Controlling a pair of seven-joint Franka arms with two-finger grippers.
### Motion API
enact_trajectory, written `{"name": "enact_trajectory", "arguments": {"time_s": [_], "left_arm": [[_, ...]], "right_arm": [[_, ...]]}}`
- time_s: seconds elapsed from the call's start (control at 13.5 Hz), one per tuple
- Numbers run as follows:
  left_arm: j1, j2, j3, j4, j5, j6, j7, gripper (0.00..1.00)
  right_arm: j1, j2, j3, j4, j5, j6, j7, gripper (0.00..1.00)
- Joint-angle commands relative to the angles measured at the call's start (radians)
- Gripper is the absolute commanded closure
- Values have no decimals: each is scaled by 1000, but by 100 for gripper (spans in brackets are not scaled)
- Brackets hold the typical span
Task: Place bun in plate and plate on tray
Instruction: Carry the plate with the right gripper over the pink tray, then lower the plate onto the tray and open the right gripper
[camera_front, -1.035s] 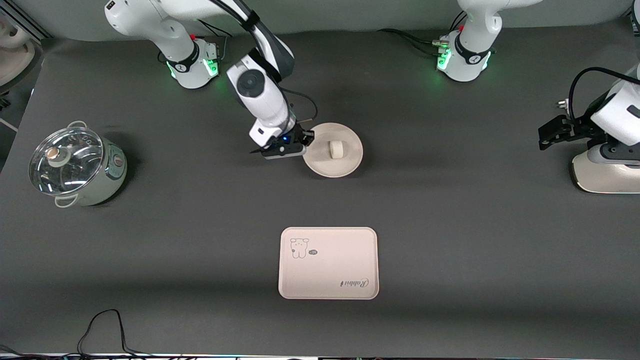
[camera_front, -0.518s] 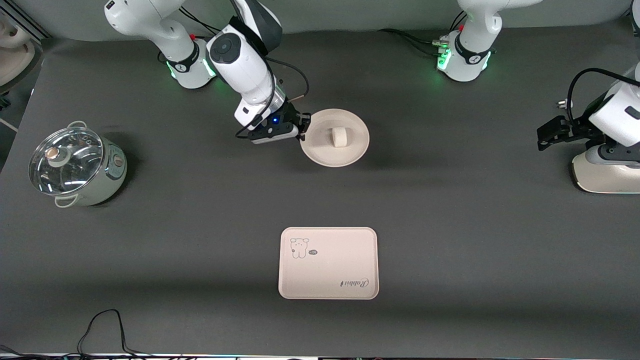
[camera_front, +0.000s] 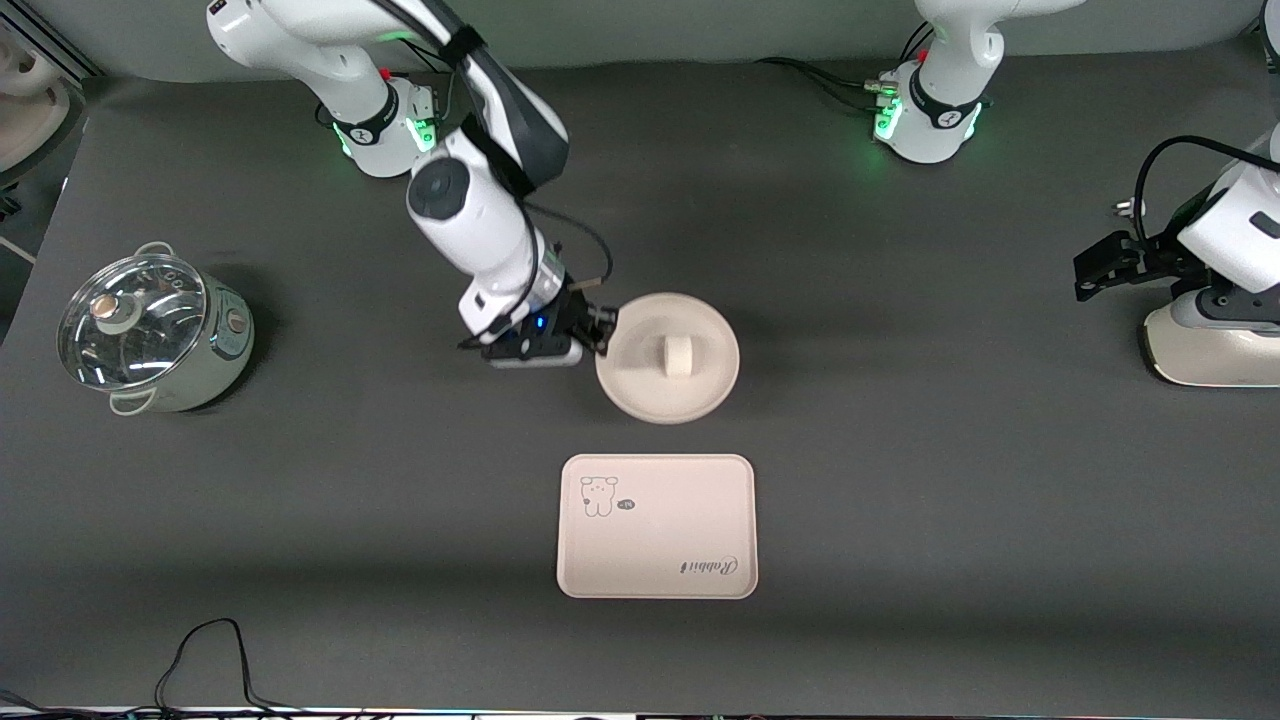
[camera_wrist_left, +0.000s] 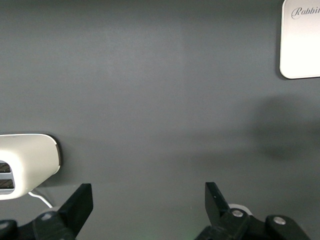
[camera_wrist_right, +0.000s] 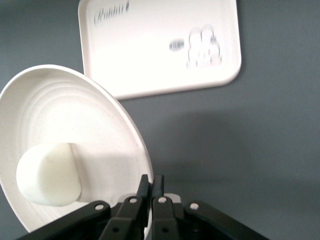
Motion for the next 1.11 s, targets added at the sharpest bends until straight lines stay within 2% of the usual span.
{"name": "enact_trajectory", "arguments": {"time_s": [0.0,0.22,0.37,0.52,1.04], "left_arm": [[-5,-6,2,-2,-9,0,-6,0],[-5,-4,2,-2,-9,2,-6,0],[-7,-3,2,-2,-9,3,-6,0],[-11,-1,2,-2,-9,3,-7,0],[-16,2,2,-2,-9,12,-7,0]], "right_arm": [[-53,179,5,279,32,-100,-30,100],[-88,344,3,543,50,-229,-22,100],[-110,442,5,676,50,-261,-18,100],[-121,516,5,766,51,-267,-18,100],[-122,650,6,772,49,-136,-28,100]]}}
